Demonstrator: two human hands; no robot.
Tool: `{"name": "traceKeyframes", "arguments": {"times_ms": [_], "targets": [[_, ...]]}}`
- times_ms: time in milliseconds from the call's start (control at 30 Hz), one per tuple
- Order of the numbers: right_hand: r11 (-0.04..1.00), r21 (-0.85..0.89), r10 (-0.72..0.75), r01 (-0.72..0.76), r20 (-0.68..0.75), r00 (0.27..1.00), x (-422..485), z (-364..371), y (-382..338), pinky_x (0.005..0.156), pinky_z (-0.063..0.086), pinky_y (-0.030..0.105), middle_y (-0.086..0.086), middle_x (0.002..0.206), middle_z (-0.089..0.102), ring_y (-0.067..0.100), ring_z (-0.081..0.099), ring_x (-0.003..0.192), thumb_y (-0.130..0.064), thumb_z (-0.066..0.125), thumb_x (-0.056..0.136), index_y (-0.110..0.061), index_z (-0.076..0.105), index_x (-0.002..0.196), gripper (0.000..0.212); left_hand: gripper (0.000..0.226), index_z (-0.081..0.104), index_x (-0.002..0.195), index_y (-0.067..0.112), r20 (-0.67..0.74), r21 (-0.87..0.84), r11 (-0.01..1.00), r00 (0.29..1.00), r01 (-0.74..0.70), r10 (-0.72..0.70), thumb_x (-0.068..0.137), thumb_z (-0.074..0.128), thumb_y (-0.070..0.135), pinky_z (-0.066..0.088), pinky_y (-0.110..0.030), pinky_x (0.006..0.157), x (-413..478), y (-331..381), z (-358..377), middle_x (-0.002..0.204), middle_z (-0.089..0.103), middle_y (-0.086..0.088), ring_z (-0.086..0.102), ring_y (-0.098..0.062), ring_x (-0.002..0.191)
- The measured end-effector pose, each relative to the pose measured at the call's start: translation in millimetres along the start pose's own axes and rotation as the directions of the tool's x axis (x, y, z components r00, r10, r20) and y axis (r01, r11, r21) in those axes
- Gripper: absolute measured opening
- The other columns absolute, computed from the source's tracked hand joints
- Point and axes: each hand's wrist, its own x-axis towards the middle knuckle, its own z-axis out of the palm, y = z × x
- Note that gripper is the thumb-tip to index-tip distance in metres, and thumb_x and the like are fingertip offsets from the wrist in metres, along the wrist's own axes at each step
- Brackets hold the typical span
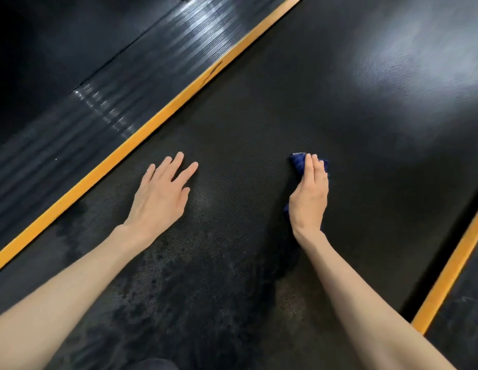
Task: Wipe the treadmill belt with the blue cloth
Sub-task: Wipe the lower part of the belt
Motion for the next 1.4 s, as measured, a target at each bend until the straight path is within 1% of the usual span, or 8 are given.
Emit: {"name": "traceKeyframes", "arguments": {"times_ms": [100,267,400,533,833,1133,1267,1400], "targets": [[0.992,0.025,-0.125,0.123,0.071,0.990,-15.1,12.2,-28.4,0.116,0.020,0.039,0.011,0.149,0.035,0.023,0.026,0.140,0.014,0.043,0.083,-0.006,0.037,0.142,0.063,0.054,0.038,0.141,0.022,-0.030,-0.024,0.999,0.999,0.036,-0.037,0.091,0.054,0.027,0.033,-0.046,0.106,-9.5,-7.0,-2.4,0.146,0.036,-0.011,0.037,-0.029,0.132],[0.982,0.000,-0.190,0.190,0.059,0.980,-21.1,30.7,-47.0,0.115,0.021,0.038,0.012,0.146,0.039,0.026,0.030,0.139,0.011,0.039,0.079,-0.005,0.040,0.139,0.062,0.058,0.040,0.140,0.025,0.039,0.080,0.989,0.991,0.121,-0.124,0.086,0.060,0.031,0.048,-0.041,0.075,-24.5,-18.0,-21.3,0.120,0.048,-0.010,0.053,-0.026,0.097],[0.979,-0.001,-0.204,0.204,0.024,0.979,-20.8,30.3,-45.5,0.115,0.022,0.040,0.014,0.143,0.042,0.029,0.035,0.136,0.008,0.034,0.076,-0.003,0.042,0.137,0.063,0.078,0.010,0.148,0.035,0.336,0.255,0.963,0.927,0.084,-0.170,0.085,0.055,0.051,0.049,-0.033,0.085,-41.0,-49.4,-41.3,0.147,0.024,-0.005,0.042,-0.021,0.123],[0.977,0.010,-0.215,0.214,0.038,0.976,-19.4,27.8,-47.5,0.116,0.019,0.038,0.014,0.144,0.040,0.028,0.034,0.136,0.014,0.039,0.077,-0.003,0.040,0.139,0.064,0.115,-0.016,0.143,0.041,0.559,0.129,0.986,0.814,0.102,-0.157,0.071,0.074,0.048,0.039,-0.042,0.105,-56.9,-65.8,-32.0,0.155,-0.018,0.002,0.006,-0.025,0.144],[0.971,0.030,-0.236,0.235,0.043,0.971,-20.5,25.4,-46.8,0.116,0.018,0.038,0.014,0.143,0.042,0.030,0.034,0.135,0.013,0.043,0.083,-0.003,0.042,0.137,0.057,0.119,-0.011,0.144,0.039,0.532,-0.002,0.967,0.820,0.253,-0.213,0.070,0.080,0.021,0.036,-0.043,0.107,-65.8,-54.8,-28.9,0.154,-0.022,0.003,-0.007,-0.024,0.144],[0.971,0.069,-0.230,0.230,-0.001,0.973,-18.0,27.7,-44.7,0.115,0.022,0.040,0.015,0.140,0.045,0.030,0.037,0.134,0.008,0.043,0.088,-0.004,0.045,0.135,0.049,0.092,0.002,0.148,0.033,0.419,0.099,0.962,0.867,0.253,-0.271,0.084,0.066,0.016,0.032,-0.039,0.109,-95.4,-59.7,-39.4,0.157,-0.002,-0.007,0.012,-0.026,0.143],[0.967,0.094,-0.235,0.236,-0.024,0.972,-21.6,27.8,-43.8,0.115,0.022,0.039,0.013,0.139,0.047,0.028,0.038,0.132,0.007,0.041,0.088,-0.008,0.045,0.135,0.049,0.094,0.004,0.150,0.022,0.396,0.107,0.955,0.869,0.278,-0.297,0.082,0.068,0.028,0.033,-0.037,0.107,-108.9,-69.6,-44.7,0.157,0.004,-0.004,0.021,-0.024,0.139],[0.992,0.114,-0.038,0.045,-0.070,0.997,-31.8,31.0,-70.5,0.109,0.025,0.050,0.014,0.134,0.050,0.034,0.041,0.127,0.006,0.035,0.079,-0.007,0.052,0.127,0.052,0.112,-0.005,0.149,0.020,0.419,0.127,0.952,0.855,0.278,-0.306,0.072,0.072,0.050,0.030,-0.039,0.107,-134.0,-76.4,-39.2,0.155,0.001,-0.006,0.019,-0.027,0.137]]}}
